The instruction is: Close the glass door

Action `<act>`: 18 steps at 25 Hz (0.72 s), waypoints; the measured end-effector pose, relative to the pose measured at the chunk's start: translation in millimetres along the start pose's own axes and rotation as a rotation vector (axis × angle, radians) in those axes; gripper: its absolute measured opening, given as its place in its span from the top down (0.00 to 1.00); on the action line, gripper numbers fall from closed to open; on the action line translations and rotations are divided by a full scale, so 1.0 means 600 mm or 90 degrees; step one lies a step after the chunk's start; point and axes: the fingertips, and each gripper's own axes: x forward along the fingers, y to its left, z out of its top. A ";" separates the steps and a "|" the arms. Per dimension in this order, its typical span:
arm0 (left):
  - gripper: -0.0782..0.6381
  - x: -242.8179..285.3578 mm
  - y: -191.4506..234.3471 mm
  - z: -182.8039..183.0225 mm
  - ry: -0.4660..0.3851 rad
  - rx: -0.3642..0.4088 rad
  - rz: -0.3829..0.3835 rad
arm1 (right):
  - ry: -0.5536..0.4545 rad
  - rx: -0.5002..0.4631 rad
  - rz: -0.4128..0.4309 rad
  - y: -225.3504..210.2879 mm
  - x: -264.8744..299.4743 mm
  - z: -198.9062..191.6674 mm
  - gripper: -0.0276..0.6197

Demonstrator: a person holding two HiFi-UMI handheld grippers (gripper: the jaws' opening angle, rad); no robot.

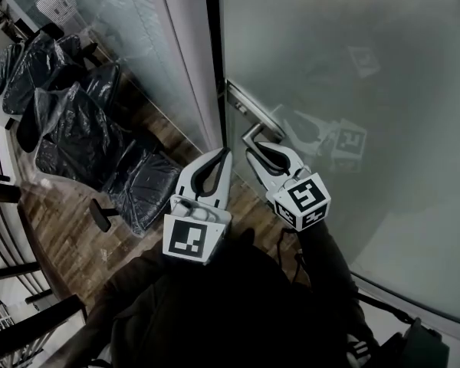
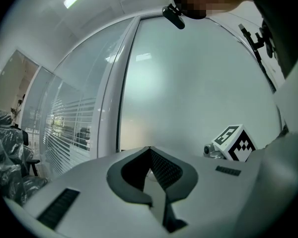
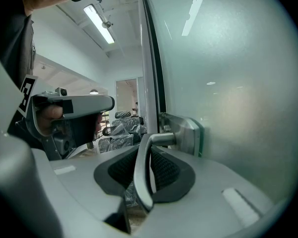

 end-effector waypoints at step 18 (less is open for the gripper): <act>0.90 -0.020 -0.020 0.001 -0.005 0.006 0.012 | 0.001 0.002 -0.006 0.012 -0.001 -0.006 0.86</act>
